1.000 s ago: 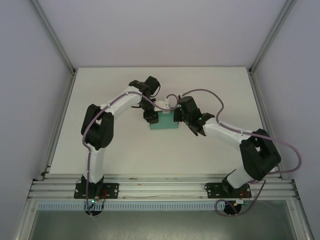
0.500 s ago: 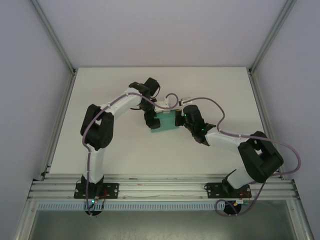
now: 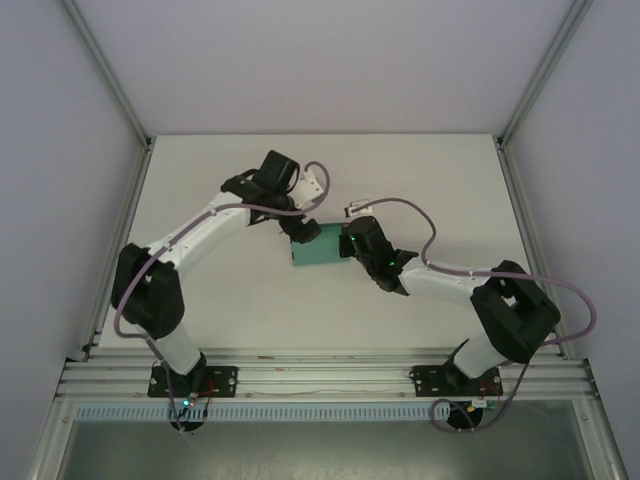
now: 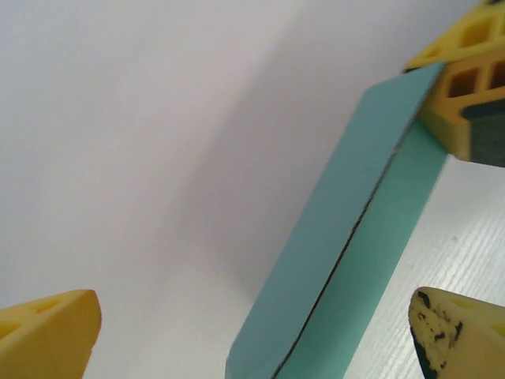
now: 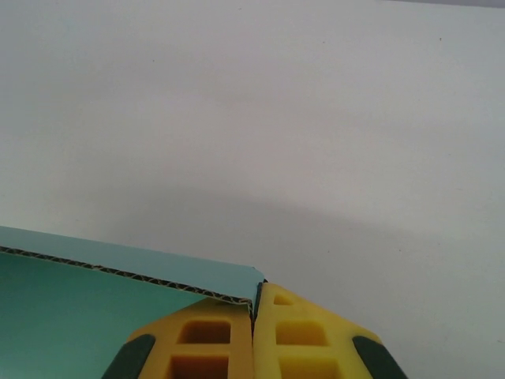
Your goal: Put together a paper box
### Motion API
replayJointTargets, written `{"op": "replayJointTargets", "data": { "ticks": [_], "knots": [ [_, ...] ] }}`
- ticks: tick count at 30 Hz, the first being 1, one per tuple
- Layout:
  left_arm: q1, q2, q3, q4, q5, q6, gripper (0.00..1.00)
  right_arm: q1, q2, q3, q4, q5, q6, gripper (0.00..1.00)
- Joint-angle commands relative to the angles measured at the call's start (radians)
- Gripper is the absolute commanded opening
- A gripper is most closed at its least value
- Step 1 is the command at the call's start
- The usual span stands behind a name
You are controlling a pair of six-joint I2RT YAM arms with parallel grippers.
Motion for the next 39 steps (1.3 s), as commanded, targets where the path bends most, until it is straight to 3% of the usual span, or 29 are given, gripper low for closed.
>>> {"op": "replayJointTargets", "data": {
  "ticks": [1, 2, 6, 8, 13, 15, 23, 26, 31, 39],
  "knots": [
    [0.01, -0.077, -0.092, 0.037, -0.118, -0.22, 0.78, 0.014, 0.042, 0.008, -0.164, 0.051, 0.016, 0.0],
    [0.01, -0.096, -0.112, 0.036, -0.114, -0.245, 0.68, 0.016, 0.047, 0.017, -0.176, 0.05, 0.017, 0.0],
    [0.011, -0.128, -0.179, 0.071, -0.137, -0.293, 0.69, 0.021, 0.051, 0.031, -0.19, 0.028, 0.005, 0.0],
    [0.013, -0.112, -0.182, 0.066, -0.146, -0.292, 0.64, 0.022, 0.053, 0.033, -0.193, 0.023, -0.001, 0.0],
    [0.024, -0.046, -0.135, 0.034, -0.147, -0.276, 0.44, 0.023, 0.063, 0.042, -0.207, 0.01, -0.004, 0.0],
    [0.029, -0.033, -0.116, 0.023, -0.151, -0.281, 0.29, 0.023, 0.063, 0.043, -0.207, 0.008, -0.001, 0.0],
    [0.031, -0.031, -0.126, 0.026, -0.109, -0.282, 0.14, 0.026, 0.054, 0.033, -0.208, -0.015, -0.013, 0.0],
    [0.031, -0.028, -0.125, 0.044, -0.077, -0.317, 0.0, 0.027, 0.055, 0.032, -0.217, -0.016, -0.03, 0.0],
    [0.031, -0.042, -0.143, 0.043, -0.017, -0.462, 0.0, 0.049, 0.045, 0.031, -0.247, 0.026, -0.039, 0.0],
    [0.034, -0.035, -0.112, -0.124, 0.005, -0.668, 0.0, 0.127, 0.05, 0.008, -0.25, 0.162, -0.08, 0.0]
  ]
}}
